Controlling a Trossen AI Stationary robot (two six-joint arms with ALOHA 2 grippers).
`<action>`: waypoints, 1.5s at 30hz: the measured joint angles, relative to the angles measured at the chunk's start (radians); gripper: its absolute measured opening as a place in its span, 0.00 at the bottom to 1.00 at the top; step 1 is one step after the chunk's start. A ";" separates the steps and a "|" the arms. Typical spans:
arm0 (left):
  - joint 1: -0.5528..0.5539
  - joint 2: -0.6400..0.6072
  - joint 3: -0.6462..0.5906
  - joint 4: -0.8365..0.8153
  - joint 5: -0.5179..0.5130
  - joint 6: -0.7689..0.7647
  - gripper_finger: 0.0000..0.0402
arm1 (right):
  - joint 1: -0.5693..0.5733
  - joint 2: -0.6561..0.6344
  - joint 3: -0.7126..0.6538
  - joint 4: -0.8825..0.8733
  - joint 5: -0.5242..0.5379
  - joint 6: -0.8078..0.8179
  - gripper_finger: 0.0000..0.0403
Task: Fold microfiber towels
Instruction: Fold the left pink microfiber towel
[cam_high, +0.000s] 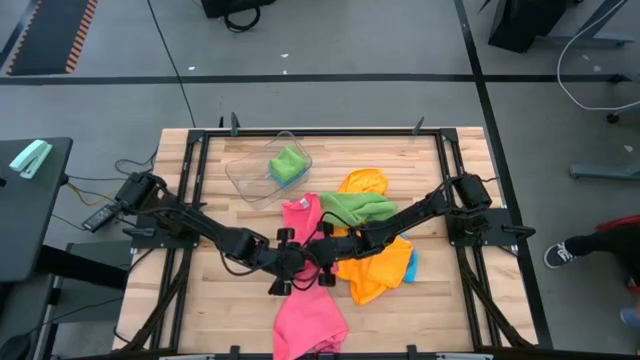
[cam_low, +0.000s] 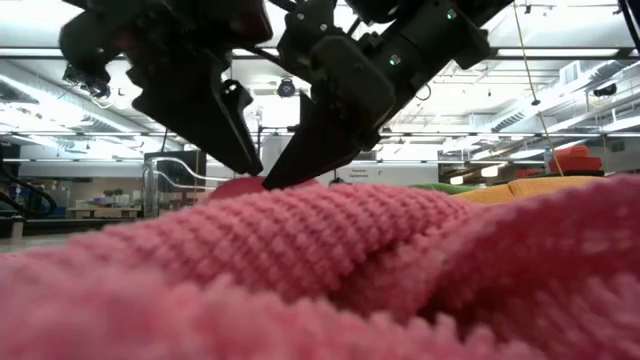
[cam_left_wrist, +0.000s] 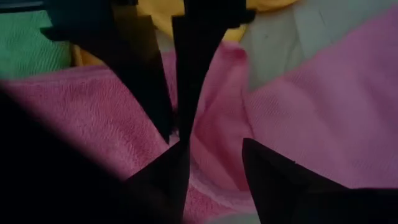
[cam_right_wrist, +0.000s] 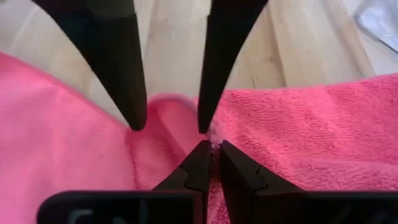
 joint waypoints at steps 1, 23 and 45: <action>0.002 0.010 0.001 -0.002 -0.008 -0.011 0.38 | 0.000 0.000 0.000 0.000 0.007 0.000 0.10; 0.023 0.079 0.000 -0.030 -0.017 -0.012 0.24 | 0.078 0.000 -0.001 -0.040 0.129 -0.081 0.20; 0.027 0.082 -0.001 -0.010 -0.080 -0.003 0.22 | 0.268 0.159 0.007 0.044 0.691 -0.308 0.49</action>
